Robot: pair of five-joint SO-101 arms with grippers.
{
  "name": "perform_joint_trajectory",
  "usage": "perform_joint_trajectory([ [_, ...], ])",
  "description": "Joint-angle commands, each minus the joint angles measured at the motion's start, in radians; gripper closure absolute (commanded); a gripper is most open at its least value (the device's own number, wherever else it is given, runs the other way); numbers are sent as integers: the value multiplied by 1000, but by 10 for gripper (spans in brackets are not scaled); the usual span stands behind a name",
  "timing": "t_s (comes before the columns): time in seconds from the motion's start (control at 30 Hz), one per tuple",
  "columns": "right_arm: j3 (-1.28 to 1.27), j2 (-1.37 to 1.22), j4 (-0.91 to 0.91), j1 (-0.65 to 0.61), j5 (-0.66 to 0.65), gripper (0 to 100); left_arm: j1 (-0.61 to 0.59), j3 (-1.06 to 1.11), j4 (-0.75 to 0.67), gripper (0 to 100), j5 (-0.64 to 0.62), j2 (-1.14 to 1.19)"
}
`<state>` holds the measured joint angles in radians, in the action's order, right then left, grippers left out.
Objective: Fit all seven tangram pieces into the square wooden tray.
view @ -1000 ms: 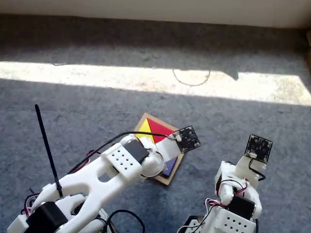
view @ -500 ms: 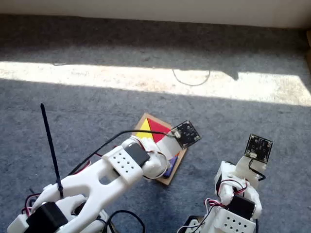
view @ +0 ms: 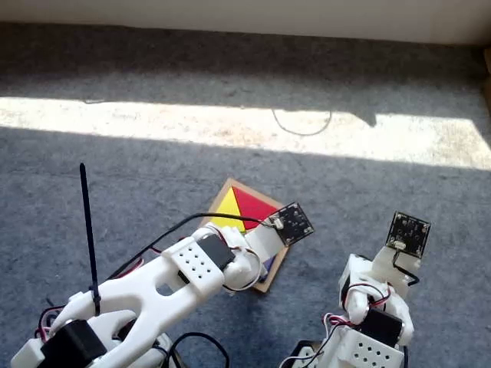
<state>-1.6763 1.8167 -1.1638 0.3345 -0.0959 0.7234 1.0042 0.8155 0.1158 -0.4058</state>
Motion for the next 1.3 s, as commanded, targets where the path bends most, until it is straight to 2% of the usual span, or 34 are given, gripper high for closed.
perform_joint_trajectory([
  [0.0,-73,15,22,4,-11,994,-73,-2,58,909,-2,-18],
  [0.23,-73,15,22,4,-11,994,-93,-53,123,909,55,-28],
  [0.57,-73,15,22,4,-11,994,-102,-427,440,912,54,-33],
  [0.67,-73,15,22,4,-11,994,-102,-449,470,925,43,-102],
  [0.8,-74,15,22,4,-12,994,-131,-429,476,993,17,-306],
  [1.03,-124,15,22,-27,-12,994,-323,-335,474,990,25,-650],
  [1.27,-124,15,22,-28,-11,994,-553,-193,468,989,26,-828],
])
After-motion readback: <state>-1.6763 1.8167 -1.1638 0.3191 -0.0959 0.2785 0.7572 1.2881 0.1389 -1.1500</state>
